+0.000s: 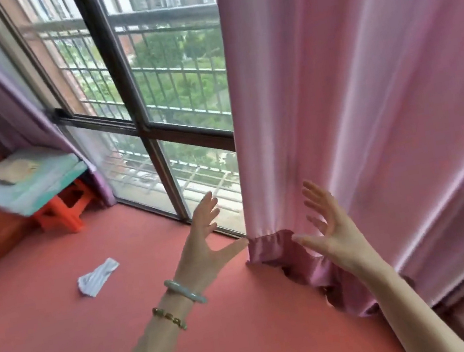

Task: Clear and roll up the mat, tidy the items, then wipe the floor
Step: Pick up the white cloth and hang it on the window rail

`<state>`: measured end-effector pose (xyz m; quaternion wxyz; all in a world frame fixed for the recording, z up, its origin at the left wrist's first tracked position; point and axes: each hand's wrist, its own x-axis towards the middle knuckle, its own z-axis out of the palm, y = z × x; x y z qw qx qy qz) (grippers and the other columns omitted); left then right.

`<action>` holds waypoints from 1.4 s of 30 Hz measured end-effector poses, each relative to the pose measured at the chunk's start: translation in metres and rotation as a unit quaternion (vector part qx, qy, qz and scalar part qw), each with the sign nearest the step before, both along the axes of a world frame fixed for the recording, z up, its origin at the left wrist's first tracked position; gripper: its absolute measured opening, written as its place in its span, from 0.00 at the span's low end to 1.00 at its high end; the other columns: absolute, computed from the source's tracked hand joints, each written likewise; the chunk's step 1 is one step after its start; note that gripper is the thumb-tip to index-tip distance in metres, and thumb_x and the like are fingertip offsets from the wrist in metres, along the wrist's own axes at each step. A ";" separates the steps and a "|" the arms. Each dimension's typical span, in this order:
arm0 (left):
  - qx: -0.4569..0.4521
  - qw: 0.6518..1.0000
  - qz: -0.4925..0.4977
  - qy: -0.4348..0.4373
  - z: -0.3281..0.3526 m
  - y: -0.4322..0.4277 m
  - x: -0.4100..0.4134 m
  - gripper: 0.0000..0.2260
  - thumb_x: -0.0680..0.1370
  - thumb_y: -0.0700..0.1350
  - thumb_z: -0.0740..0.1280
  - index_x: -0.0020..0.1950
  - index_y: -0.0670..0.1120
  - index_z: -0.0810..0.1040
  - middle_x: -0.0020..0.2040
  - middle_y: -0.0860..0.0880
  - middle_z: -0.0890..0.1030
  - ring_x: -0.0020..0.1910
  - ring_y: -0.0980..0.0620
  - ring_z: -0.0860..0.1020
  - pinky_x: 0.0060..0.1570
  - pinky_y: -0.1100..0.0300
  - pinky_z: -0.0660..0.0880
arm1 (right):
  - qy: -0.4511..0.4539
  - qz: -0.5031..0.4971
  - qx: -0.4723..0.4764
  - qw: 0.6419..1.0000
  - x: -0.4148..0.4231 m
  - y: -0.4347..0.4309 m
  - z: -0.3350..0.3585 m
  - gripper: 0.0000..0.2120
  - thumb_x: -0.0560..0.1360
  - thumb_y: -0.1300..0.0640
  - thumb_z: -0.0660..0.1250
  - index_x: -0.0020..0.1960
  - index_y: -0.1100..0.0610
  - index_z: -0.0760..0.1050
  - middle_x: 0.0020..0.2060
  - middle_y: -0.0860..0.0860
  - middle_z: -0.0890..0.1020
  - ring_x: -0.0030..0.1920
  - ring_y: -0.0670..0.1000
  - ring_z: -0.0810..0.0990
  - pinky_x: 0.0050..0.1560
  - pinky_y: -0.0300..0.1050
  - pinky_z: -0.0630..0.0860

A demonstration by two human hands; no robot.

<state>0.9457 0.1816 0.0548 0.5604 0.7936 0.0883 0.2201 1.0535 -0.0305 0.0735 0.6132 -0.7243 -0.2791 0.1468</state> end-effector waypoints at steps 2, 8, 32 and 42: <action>0.006 0.999 0.043 -0.006 -0.002 0.029 -0.016 0.42 0.65 0.50 0.77 0.72 0.60 0.56 0.69 0.62 0.65 0.67 0.63 0.66 0.63 0.69 0.66 | -0.003 0.051 -0.005 0.999 0.000 0.041 -0.001 0.42 0.64 0.62 0.76 0.64 0.30 0.61 0.67 0.40 0.68 0.68 0.44 0.67 0.64 0.40 0.67; -0.035 0.980 0.194 -0.008 -0.016 0.096 -0.064 0.41 0.63 0.57 0.75 0.71 0.62 0.57 0.69 0.64 0.64 0.67 0.64 0.66 0.64 0.65 0.66 | 0.022 0.192 -0.019 0.981 0.006 0.155 -0.004 0.42 0.65 0.66 0.75 0.68 0.37 0.61 0.68 0.42 0.68 0.68 0.39 0.67 0.68 0.45 0.67; -0.093 0.846 0.525 -0.031 -0.077 0.336 -0.086 0.38 0.62 0.57 0.75 0.67 0.63 0.59 0.68 0.59 0.67 0.65 0.64 0.69 0.58 0.71 0.68 | 0.029 0.501 -0.070 0.862 0.025 0.544 -0.046 0.42 0.66 0.72 0.72 0.66 0.38 0.60 0.65 0.45 0.69 0.67 0.45 0.68 0.64 0.42 0.67; -0.104 0.855 0.508 -0.019 -0.089 0.529 -0.117 0.37 0.63 0.57 0.74 0.67 0.65 0.59 0.69 0.56 0.67 0.66 0.62 0.69 0.60 0.67 0.68 | 0.029 0.467 -0.093 0.879 -0.012 0.725 -0.066 0.40 0.67 0.71 0.72 0.66 0.39 0.61 0.66 0.48 0.70 0.65 0.44 0.69 0.63 0.41 0.69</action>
